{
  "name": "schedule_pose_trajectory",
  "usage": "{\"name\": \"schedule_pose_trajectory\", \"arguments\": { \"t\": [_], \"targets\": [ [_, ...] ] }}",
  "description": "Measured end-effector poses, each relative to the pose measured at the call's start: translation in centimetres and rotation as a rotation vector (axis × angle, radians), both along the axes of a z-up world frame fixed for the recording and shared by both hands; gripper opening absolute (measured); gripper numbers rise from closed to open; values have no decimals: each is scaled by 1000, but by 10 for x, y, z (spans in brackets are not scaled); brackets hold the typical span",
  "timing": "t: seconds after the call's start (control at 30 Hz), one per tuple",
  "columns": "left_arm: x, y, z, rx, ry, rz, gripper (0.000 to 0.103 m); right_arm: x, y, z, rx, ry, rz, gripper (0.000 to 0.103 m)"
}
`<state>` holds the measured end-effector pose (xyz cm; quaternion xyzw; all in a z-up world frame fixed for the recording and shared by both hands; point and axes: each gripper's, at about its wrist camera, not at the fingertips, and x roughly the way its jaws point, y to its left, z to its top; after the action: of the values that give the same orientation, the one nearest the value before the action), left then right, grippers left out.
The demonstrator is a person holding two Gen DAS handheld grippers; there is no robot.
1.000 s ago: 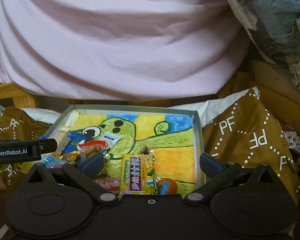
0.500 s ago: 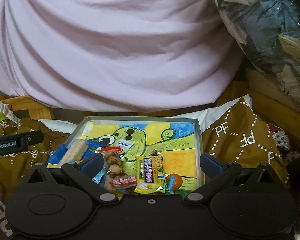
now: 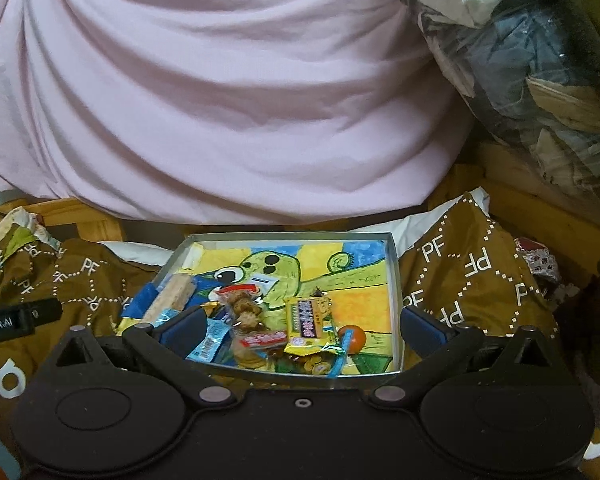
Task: Organize snacks
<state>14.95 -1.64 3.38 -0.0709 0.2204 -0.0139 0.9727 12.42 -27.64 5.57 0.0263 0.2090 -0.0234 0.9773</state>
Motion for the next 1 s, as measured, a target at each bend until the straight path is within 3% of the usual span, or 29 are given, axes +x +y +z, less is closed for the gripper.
{"name": "schedule_pose_trajectory", "arguments": {
  "t": [0.27,0.47,0.67,0.83,1.0],
  "targets": [
    [-31,14,-8,48,-16,33,103,-31,19,2,18,-43,27,102],
    [-37,29,-19,75,41,59,103,-47,30,-3,43,-39,16,102],
    [-44,35,-34,106,71,3,103,-62,36,-25,136,2,-39,102],
    [-45,31,-39,140,56,-28,103,-68,37,-32,115,-13,-70,102],
    [-43,28,-43,116,59,-33,103,-70,32,-36,99,-36,-88,102]
  ]
}}
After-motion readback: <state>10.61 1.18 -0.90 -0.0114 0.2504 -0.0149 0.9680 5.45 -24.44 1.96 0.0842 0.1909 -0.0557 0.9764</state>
